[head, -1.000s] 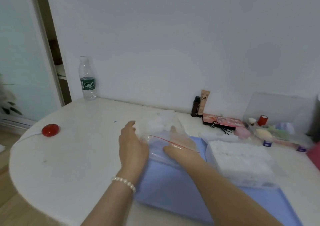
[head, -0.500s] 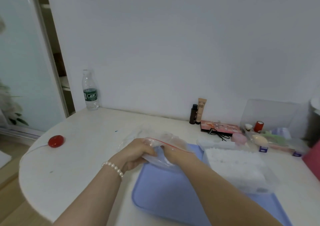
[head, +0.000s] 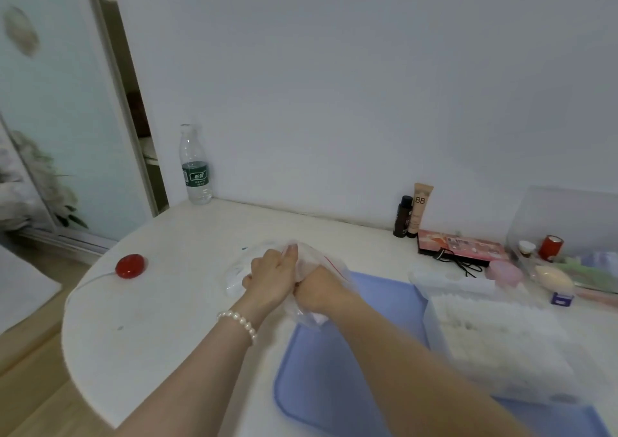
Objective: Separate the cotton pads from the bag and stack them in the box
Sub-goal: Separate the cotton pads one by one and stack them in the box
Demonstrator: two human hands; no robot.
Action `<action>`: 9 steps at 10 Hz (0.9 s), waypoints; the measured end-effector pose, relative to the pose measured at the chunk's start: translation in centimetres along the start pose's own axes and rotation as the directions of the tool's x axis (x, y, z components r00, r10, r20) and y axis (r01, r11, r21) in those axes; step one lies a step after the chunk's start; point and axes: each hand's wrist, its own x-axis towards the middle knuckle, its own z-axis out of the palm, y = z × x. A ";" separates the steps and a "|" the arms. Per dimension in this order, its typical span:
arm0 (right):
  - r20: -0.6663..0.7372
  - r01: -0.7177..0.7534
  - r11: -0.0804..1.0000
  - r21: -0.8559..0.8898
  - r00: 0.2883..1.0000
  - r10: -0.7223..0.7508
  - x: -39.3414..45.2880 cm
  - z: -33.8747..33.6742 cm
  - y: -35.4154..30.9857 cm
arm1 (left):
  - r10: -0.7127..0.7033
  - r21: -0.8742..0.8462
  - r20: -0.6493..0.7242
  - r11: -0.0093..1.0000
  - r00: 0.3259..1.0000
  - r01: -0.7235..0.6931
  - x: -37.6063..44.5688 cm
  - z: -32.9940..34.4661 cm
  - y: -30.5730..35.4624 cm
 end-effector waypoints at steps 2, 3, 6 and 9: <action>-0.037 -0.002 0.999 -0.036 0.999 0.001 -0.2 0.3 0.6 | 0.012 -0.198 0.065 0.980 0.998 0.001 3.5 2.1 -3.3; -0.108 0.032 0.998 -0.057 0.993 -0.039 -0.4 -0.6 0.1 | 0.065 -0.264 0.064 0.963 0.996 -0.046 2.0 1.0 -1.0; -0.335 -0.139 0.980 0.145 0.925 0.180 -3.2 -8.0 3.2 | 0.382 -0.049 0.114 0.924 0.917 -0.379 1.8 3.8 7.3; -0.442 -0.169 0.940 -0.296 0.897 0.022 -7.0 -3.5 4.1 | 0.342 0.464 0.028 0.828 0.939 -0.315 1.2 7.7 4.9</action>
